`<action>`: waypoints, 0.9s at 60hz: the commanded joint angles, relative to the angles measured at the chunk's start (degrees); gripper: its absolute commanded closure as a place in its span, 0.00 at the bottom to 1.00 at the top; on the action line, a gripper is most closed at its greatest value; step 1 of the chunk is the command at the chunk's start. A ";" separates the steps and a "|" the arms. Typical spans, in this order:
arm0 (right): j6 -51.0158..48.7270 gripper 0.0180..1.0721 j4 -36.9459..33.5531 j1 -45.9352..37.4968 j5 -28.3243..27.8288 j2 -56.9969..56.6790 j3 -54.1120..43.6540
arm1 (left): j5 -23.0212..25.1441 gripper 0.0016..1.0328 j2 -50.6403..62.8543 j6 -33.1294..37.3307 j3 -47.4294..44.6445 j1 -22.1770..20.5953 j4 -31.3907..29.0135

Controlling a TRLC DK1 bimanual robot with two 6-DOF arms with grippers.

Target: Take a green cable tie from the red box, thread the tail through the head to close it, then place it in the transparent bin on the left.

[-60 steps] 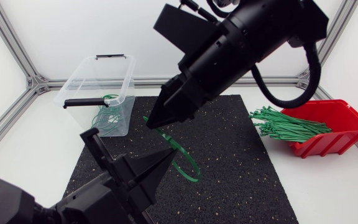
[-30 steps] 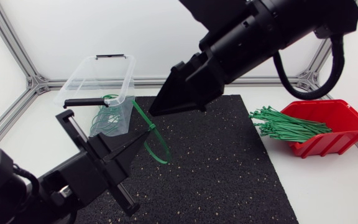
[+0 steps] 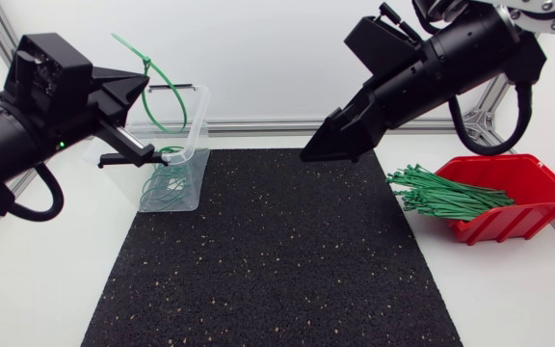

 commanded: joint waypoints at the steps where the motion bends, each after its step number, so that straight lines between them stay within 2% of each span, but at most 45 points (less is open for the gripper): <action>1: -1.65 0.04 0.94 -1.37 0.68 0.58 -1.88 | 0.64 0.97 6.27 -1.66 6.89 4.28 -2.07; 5: -2.09 0.04 1.47 -2.33 1.47 0.40 -2.14 | -0.15 0.97 11.63 -2.72 12.08 7.01 -4.53; 15: -3.32 0.04 2.35 -3.39 3.41 -0.56 -3.02 | -5.51 0.97 22.70 -2.72 21.13 9.82 -8.04; 24: -3.76 0.04 2.79 -4.09 4.02 -1.79 -4.25 | -7.62 0.97 29.03 -2.72 26.14 10.52 -12.44; 29: -4.11 0.04 2.88 -4.62 4.29 -2.15 -4.60 | -9.82 0.96 31.49 -2.72 27.55 10.87 -12.79; 35: -4.20 0.04 2.88 -5.15 4.20 -2.15 -5.04 | -12.72 0.88 34.66 -2.28 30.01 10.96 -14.99; 40: -4.29 0.04 2.88 -5.50 4.29 -2.41 -5.57 | -12.89 0.74 36.15 -2.28 31.33 11.05 -17.10; 42: -4.38 0.04 2.88 -5.76 4.29 -2.67 -5.83 | -12.89 0.65 36.24 -2.28 31.33 10.87 -17.80; 44: -4.64 0.04 2.88 -6.03 4.29 -3.03 -6.01 | -13.07 0.51 36.24 -2.63 31.24 10.96 -17.80; 46: -4.82 0.04 2.96 -6.46 4.46 -3.29 -6.10 | -13.51 0.32 36.24 -3.16 31.24 10.96 -17.89; 47: -4.82 0.04 2.96 -6.90 4.55 -3.46 -6.10 | -13.60 0.19 36.24 -3.16 31.24 10.79 -18.24; 48: -4.82 0.04 2.96 -7.17 4.55 -3.64 -6.01 | -13.60 0.10 36.24 -3.16 31.24 10.70 -18.59; 49: -4.90 0.04 2.96 -7.34 4.46 -3.82 -5.92 | -13.60 0.05 36.24 -3.16 31.24 10.61 -18.85; 54: -5.34 0.04 2.96 -8.57 5.25 -4.61 -5.48 | -13.77 0.03 36.06 -4.65 31.15 10.61 -18.94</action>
